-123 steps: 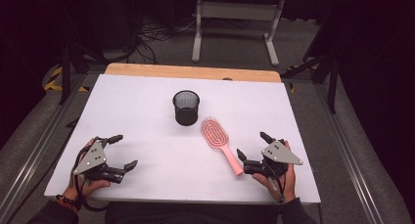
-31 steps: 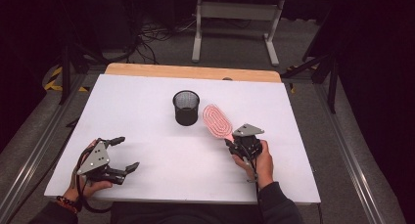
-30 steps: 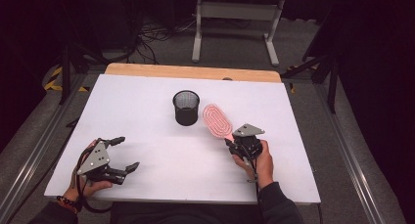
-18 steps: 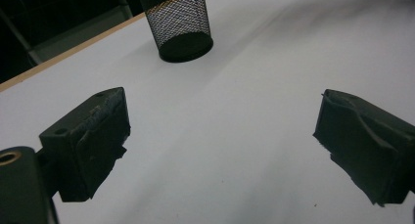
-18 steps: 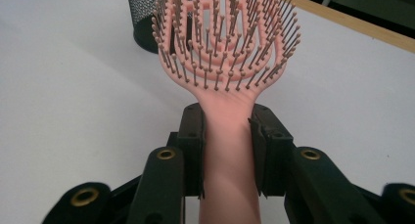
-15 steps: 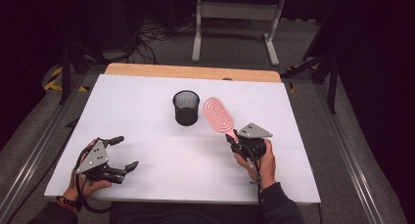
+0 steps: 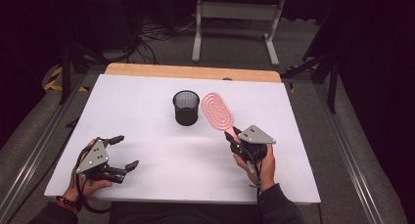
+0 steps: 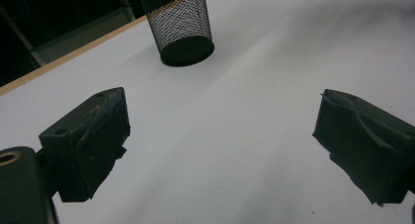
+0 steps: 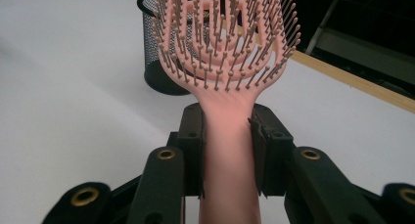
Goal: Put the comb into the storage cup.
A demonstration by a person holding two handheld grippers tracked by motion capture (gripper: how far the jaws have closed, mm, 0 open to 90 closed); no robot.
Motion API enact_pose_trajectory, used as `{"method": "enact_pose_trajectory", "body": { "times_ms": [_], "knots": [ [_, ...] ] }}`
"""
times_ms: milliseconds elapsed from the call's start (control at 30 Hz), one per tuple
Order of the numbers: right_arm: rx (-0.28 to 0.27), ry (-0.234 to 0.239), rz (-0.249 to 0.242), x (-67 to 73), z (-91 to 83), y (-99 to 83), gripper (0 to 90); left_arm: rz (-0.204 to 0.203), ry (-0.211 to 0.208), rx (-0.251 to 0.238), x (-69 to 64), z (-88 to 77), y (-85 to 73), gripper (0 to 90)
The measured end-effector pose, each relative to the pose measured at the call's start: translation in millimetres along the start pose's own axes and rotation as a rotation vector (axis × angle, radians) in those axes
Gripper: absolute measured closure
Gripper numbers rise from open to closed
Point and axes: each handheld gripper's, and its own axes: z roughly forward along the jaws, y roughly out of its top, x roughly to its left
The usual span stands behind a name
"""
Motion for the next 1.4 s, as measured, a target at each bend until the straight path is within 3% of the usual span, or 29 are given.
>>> {"method": "enact_pose_trajectory", "body": {
  "times_ms": [167, 300, 433, 767, 1167, 1400],
  "knots": [
    [-0.022, 0.0, -0.016, 4.2, -2.2, 1.3, 68.9, 0.011, -0.003, -0.014, 1.8, 0.9, 8.6, 7.2],
    [-0.039, 0.001, -0.022, 7.7, -2.6, 2.3, 68.9, -0.028, -0.024, -0.032, 6.8, 5.5, 18.5, 6.6],
    [-0.052, 0.0, -0.037, 12.1, -1.8, 3.4, 68.9, -0.043, -0.006, -0.047, 6.4, 13.2, 29.9, 8.3],
    [-0.079, 0.01, -0.051, 19.2, -1.8, 4.6, 68.9, -0.023, -0.04, -0.075, -1.6, 35.2, 53.7, 7.8],
    [-0.079, 0.022, -0.07, 27.2, 0.6, 5.4, 68.9, -0.017, -0.1, -0.071, -7.8, 52.8, 60.2, 7.3],
    [-0.082, 0.027, -0.086, 32.8, 1.6, 6.1, 68.9, -0.012, -0.104, -0.073, -10.0, 55.5, 61.8, 5.8]
  ]
}}
